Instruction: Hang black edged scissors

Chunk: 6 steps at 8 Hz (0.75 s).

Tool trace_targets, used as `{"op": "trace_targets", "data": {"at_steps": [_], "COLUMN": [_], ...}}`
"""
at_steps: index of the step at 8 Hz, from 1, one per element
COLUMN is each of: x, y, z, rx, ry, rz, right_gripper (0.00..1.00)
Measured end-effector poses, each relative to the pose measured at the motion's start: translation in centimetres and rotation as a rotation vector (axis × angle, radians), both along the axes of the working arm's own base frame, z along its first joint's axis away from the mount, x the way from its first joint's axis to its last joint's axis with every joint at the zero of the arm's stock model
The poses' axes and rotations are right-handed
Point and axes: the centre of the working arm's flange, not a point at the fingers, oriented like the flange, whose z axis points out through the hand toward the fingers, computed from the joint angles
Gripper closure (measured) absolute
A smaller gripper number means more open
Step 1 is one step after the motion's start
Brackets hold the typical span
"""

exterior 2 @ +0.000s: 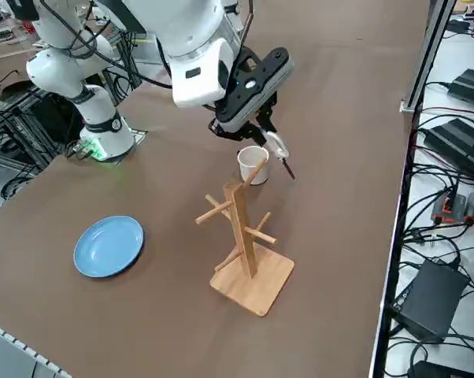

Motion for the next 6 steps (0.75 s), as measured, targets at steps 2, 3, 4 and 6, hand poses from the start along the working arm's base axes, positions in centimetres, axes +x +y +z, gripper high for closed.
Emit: {"op": "trace_targets", "data": {"at_steps": [2, 3, 4, 6], "x": [-0.2, -0.3, -0.6, -1.3], "y": [-0.9, -1.4, -2.1, -3.6], "z": [-0.7, -0.9, -1.0, -1.2], "rx": [0.004, 0.005, 0.006, 0.007], "ry": [0.008, 0.012, 0.013, 0.016], "rz": [-0.013, -0.019, -0.026, -0.033], "right_gripper": [0.87, 0.87, 0.87, 0.87]}}
